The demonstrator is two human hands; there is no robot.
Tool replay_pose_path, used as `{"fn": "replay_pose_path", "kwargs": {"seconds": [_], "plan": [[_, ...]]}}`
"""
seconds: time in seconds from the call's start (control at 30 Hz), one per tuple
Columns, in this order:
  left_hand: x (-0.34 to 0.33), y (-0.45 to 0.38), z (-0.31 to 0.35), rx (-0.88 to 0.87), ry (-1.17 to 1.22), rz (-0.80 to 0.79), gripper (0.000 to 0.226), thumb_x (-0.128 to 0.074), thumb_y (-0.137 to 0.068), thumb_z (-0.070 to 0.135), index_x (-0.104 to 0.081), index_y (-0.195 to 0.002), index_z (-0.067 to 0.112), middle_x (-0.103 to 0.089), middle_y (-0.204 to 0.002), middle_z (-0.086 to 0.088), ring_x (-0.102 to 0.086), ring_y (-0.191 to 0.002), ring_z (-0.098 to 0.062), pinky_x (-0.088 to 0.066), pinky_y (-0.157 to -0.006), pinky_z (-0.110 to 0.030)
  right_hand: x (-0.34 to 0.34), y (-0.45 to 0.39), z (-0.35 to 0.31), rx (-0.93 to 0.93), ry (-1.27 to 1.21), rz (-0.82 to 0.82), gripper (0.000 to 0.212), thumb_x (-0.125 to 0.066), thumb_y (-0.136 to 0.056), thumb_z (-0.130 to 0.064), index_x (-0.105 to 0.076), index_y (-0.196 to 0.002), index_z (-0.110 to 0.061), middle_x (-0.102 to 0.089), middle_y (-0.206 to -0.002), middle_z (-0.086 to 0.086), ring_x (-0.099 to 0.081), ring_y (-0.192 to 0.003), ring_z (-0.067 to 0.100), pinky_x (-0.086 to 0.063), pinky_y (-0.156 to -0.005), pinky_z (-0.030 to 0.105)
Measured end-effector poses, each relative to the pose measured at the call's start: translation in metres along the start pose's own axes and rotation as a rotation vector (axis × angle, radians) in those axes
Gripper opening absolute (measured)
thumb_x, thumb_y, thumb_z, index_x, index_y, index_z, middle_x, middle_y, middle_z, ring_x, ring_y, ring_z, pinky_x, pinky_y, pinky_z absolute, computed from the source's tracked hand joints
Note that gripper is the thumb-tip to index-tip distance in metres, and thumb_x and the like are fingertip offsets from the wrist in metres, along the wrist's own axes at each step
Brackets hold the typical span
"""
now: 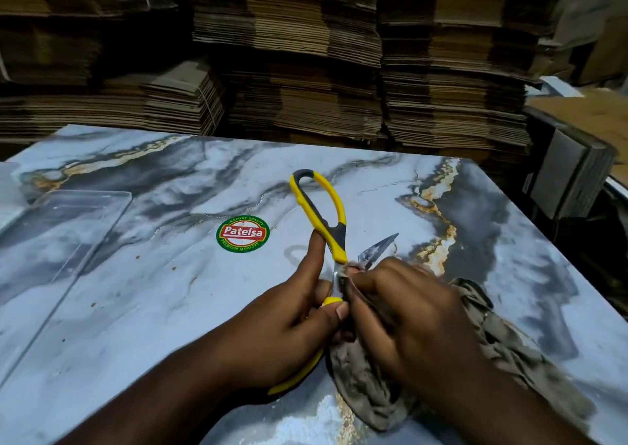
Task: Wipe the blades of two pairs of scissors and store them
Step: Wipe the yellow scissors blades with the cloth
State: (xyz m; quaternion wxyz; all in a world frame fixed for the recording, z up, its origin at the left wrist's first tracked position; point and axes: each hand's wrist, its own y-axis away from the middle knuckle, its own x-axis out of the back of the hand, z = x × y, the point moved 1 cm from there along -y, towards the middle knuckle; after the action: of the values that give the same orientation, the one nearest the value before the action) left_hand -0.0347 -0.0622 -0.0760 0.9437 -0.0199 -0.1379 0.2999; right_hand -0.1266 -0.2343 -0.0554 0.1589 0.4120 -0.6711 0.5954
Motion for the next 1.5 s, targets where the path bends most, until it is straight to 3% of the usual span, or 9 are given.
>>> {"fn": "replay_pose_path", "kwargs": {"seconds": [0.13, 0.23, 0.47, 0.6, 1.03, 1.13, 1.27, 1.4, 1.5], "plan": [[0.001, -0.001, -0.002, 0.004, -0.047, 0.016, 0.085, -0.054, -0.099, 0.048, 0.011, -0.147, 0.075, -0.073, -0.108, 0.020, -0.069, -0.097, -0.010, -0.052, -0.093, -0.040, 0.005, -0.005, 0.008, -0.149, -0.058, 0.075, 0.003, -0.072, -0.093, -0.019, -0.072, -0.092, -0.016, -0.067, -0.084, -0.004, -0.064, -0.073, 0.018, -0.051, -0.063, 0.040], [0.001, -0.001, 0.001, 0.014, -0.115, 0.008, 0.083, -0.051, -0.099, 0.052, 0.013, -0.147, 0.076, -0.072, -0.104, 0.014, -0.068, -0.095, -0.018, -0.055, -0.094, -0.052, -0.001, -0.002, -0.005, -0.079, -0.039, 0.013, 0.004, -0.069, -0.096, -0.018, -0.072, -0.094, -0.015, -0.064, -0.084, -0.002, -0.063, -0.075, 0.022, -0.050, -0.065, 0.039], [0.000, 0.000, 0.003, 0.040, -0.358, -0.028, 0.086, -0.034, -0.091, 0.069, 0.026, -0.151, 0.061, -0.068, -0.103, 0.017, -0.067, -0.098, -0.012, -0.054, -0.093, -0.047, 0.002, -0.003, 0.001, -0.092, 0.020, -0.015, 0.007, -0.066, -0.097, -0.019, -0.068, -0.092, -0.015, -0.062, -0.083, 0.000, -0.062, -0.075, 0.027, -0.049, -0.063, 0.043], [0.000, 0.002, 0.005, 0.041, -0.440, 0.003, 0.080, -0.029, -0.089, 0.073, 0.033, -0.140, 0.071, -0.070, -0.115, 0.014, -0.066, -0.106, -0.014, -0.053, -0.095, -0.043, 0.003, -0.006, 0.004, -0.097, 0.118, -0.004, 0.003, -0.067, -0.093, -0.016, -0.067, -0.092, -0.019, -0.060, -0.082, -0.003, -0.062, -0.075, 0.028, -0.047, -0.063, 0.042], [-0.002, 0.004, 0.007, 0.044, -0.479, 0.007, 0.078, -0.029, -0.090, 0.071, 0.033, -0.138, 0.072, -0.070, -0.118, 0.019, -0.067, -0.106, -0.010, -0.054, -0.094, -0.037, 0.002, 0.000, -0.001, -0.044, 0.075, -0.038, 0.008, -0.066, -0.089, -0.012, -0.069, -0.093, -0.019, -0.061, -0.082, -0.005, -0.062, -0.079, 0.026, -0.045, -0.067, 0.043], [-0.001, 0.003, 0.007, 0.054, -0.498, 0.028, 0.077, -0.025, -0.086, 0.075, 0.032, -0.136, 0.074, -0.070, -0.125, 0.014, -0.066, -0.111, -0.013, -0.053, -0.095, -0.038, 0.006, -0.006, 0.012, -0.158, 0.091, 0.028, 0.014, -0.069, -0.086, -0.012, -0.068, -0.093, -0.023, -0.067, -0.087, -0.008, -0.064, -0.081, 0.023, -0.047, -0.070, 0.043], [-0.002, 0.004, 0.011, 0.060, -0.526, -0.011, 0.081, -0.027, -0.089, 0.072, 0.024, -0.151, 0.060, -0.068, -0.107, 0.025, -0.066, -0.103, -0.007, -0.053, -0.092, -0.035, 0.004, 0.003, -0.004, -0.074, 0.028, -0.056, 0.015, -0.068, -0.087, -0.010, -0.069, -0.095, -0.022, -0.062, -0.085, -0.007, -0.062, -0.081, 0.023, -0.045, -0.068, 0.040], [-0.001, 0.004, 0.008, 0.066, -0.522, 0.000, 0.083, -0.024, -0.085, 0.076, 0.022, -0.151, 0.058, -0.071, -0.120, 0.012, -0.067, -0.107, -0.015, -0.054, -0.093, -0.040, 0.008, -0.006, 0.013, -0.205, 0.060, 0.025, 0.017, -0.069, -0.082, -0.011, -0.069, -0.092, -0.025, -0.067, -0.087, -0.010, -0.062, -0.082, 0.020, -0.047, -0.067, 0.039], [-0.001, 0.004, 0.008, 0.075, -0.537, -0.019, 0.087, -0.024, -0.085, 0.075, 0.021, -0.157, 0.052, -0.071, -0.112, 0.014, -0.067, -0.103, -0.014, -0.054, -0.091, -0.039, 0.006, 0.001, -0.005, -0.125, -0.030, -0.069, 0.019, -0.068, -0.082, -0.009, -0.071, -0.097, -0.021, -0.066, -0.088, -0.008, -0.063, -0.083, 0.020, -0.045, -0.069, 0.039]]}}
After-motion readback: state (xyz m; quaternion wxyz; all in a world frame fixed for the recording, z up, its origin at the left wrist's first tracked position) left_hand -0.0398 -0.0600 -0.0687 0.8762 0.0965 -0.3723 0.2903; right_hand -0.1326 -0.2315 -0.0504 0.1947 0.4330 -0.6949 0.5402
